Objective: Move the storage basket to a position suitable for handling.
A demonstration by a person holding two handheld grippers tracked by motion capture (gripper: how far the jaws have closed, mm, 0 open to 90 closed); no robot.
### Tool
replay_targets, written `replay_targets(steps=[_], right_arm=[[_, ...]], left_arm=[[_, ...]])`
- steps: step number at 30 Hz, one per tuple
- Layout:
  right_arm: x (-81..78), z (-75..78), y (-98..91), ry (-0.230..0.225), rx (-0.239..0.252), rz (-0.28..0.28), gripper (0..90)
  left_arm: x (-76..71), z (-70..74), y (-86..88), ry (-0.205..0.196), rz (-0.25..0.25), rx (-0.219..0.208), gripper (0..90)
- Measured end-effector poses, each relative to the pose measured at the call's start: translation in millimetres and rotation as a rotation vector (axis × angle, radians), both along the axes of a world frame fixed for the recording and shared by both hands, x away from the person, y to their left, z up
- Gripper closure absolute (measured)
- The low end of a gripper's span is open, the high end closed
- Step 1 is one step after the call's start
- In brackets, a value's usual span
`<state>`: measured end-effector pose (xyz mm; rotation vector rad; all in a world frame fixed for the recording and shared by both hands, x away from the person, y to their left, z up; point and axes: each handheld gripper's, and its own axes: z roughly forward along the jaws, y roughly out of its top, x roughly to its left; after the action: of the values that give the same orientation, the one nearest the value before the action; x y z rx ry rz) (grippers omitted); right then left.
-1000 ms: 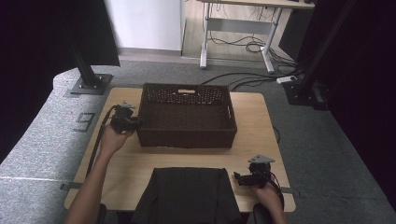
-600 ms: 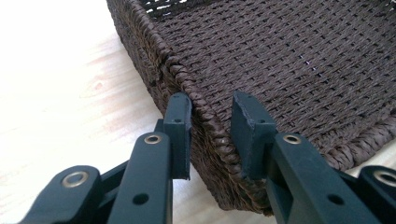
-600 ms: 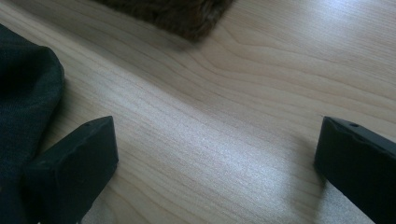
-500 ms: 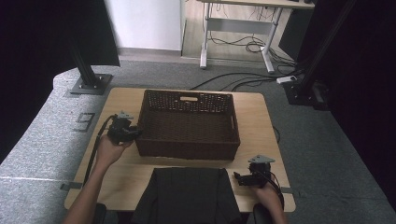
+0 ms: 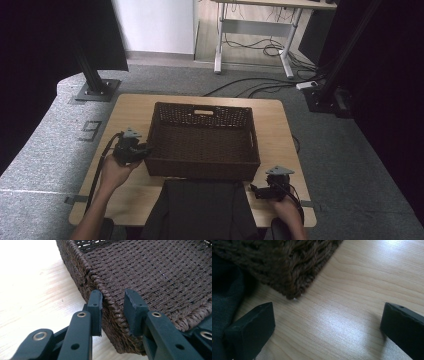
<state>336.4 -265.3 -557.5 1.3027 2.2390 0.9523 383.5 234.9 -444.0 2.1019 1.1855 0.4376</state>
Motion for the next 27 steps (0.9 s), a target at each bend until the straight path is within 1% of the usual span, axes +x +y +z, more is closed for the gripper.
replay_targets(steps=[1, 5, 10, 11, 13, 15, 16, 17, 18, 19, 20, 21, 23, 25, 26, 27], right_arm=[[0.0, 0.0, 0.0, 0.000, 0.000, 0.000, 0.0], [0.0, 0.0, 0.0, 0.000, 0.000, 0.000, 0.0], [0.0, 0.0, 0.0, 0.000, 0.000, 0.000, 0.0], [0.0, 0.0, 0.0, 0.000, 0.000, 0.000, 0.0], [0.0, 0.0, 0.0, 0.000, 0.000, 0.000, 0.0], [0.1, 0.0, 0.0, 0.000, 0.000, 0.000, 0.0], [0.0, 0.0, 0.0, 0.000, 0.000, 0.000, 0.0], [0.0, 0.1, 0.0, 0.001, 0.000, 0.000, 0.0], [0.0, 0.1, 0.0, 0.001, 0.001, 0.000, 0.0], [0.0, 0.0, 0.0, 0.000, 0.000, 0.000, 0.0], [0.0, 0.0, 0.0, 0.000, 0.000, 0.000, 0.0], [0.0, 0.0, 0.0, 0.000, 0.000, 0.000, 0.0], [0.0, 0.0, 0.0, 0.000, 0.000, 0.000, 0.0], [0.1, 0.0, 0.0, 0.000, 0.000, 0.000, 0.0], [0.1, 0.0, 0.0, 0.000, 0.000, 0.000, 0.0], [0.0, 0.0, 0.0, 0.000, 0.000, 0.001, 0.0]], left_arm=[[-4.4, 0.2, -2.0, -0.004, 0.001, 0.008, 68.9], [-8.1, 0.5, -3.1, -0.004, 0.005, 0.015, 68.6], [-10.0, -0.1, -2.7, -0.006, 0.011, 0.002, 67.9], [-9.4, -0.1, -2.1, -0.007, 0.004, 0.001, 67.9], [-8.3, -0.2, -0.7, -0.013, -0.015, -0.005, 64.5], [-10.1, 0.5, -0.6, -0.036, -0.027, -0.006, 52.9], [-12.1, 2.5, 0.6, -0.050, -0.029, -0.019, 50.8], [-12.1, 2.5, 0.6, -0.050, -0.029, -0.019, 47.8], [-13.4, 4.2, 1.5, -0.059, -0.031, -0.031, 42.1], [-15.4, 6.8, 2.8, -0.069, -0.032, -0.044, 40.2], [-20.7, 12.4, 6.2, -0.088, -0.041, -0.059, 38.1], [-20.7, 12.4, 6.2, -0.088, -0.041, -0.059, 34.6], [-28.2, 17.0, 9.1, -0.108, -0.059, -0.075, 28.1], [-34.6, 17.9, 10.3, -0.118, -0.079, -0.076, 20.4], [-38.5, 16.8, 10.4, -0.126, -0.077, -0.069, 20.4], [-42.5, 14.9, 10.7, -0.127, -0.081, -0.059, 13.8]])
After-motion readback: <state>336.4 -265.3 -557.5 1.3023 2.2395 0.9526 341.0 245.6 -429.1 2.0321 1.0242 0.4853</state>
